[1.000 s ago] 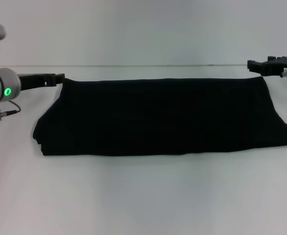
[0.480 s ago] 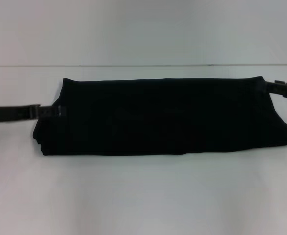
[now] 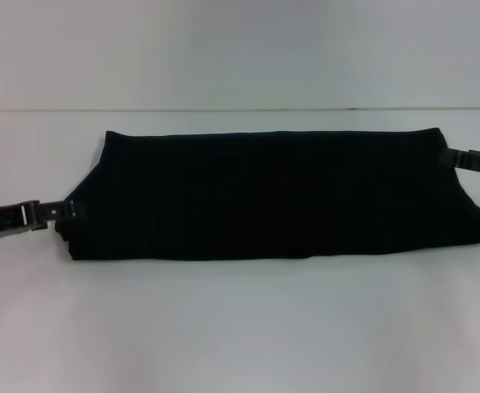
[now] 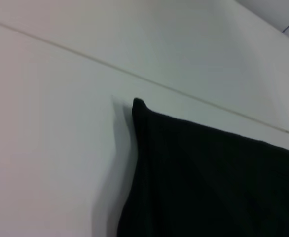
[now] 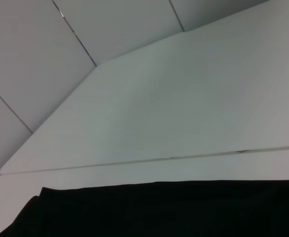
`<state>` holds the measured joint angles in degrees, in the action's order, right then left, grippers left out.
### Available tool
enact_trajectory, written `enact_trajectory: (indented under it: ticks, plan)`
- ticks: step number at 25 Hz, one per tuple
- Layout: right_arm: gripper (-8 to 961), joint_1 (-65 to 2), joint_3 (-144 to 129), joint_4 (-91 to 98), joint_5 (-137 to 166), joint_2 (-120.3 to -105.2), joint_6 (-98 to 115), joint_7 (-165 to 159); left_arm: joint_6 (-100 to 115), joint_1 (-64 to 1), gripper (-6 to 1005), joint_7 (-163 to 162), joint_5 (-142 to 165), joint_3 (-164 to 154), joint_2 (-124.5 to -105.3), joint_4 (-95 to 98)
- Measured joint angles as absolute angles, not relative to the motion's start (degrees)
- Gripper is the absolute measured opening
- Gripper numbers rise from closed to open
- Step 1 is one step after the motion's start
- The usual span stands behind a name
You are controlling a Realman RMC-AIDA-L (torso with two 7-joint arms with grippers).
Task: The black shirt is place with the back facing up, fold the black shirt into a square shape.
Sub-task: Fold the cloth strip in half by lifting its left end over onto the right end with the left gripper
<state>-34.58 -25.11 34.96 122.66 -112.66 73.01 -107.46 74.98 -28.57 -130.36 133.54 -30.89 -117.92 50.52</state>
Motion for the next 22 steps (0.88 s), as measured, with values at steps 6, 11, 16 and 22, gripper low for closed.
enact_trajectory:
  ticks: [6, 11, 16, 22]
  plan:
    - [817, -35.0, -25.1, 35.2, 122.7, -111.96, 73.5, -108.7, 75.7, -29.1, 935, -129.4, 137.3, -31.4, -117.77, 49.3]
    - [817, -35.3, -25.1, 35.1, 122.7, -111.95, 72.5, -108.7, 76.4, -29.8, 935, -126.8, 137.7, -31.6, -117.77, 47.4]
    - [817, -35.5, -25.1, 35.1, 122.6, -111.96, 72.0, -108.7, 76.5, -30.3, 935, -126.4, 137.9, -31.7, -117.62, 47.4]
    - [817, -35.5, -25.1, 35.1, 122.6, -111.97, 71.7, -108.7, 77.5, -30.7, 922, -125.9, 138.0, -31.9, -117.6, 47.3]
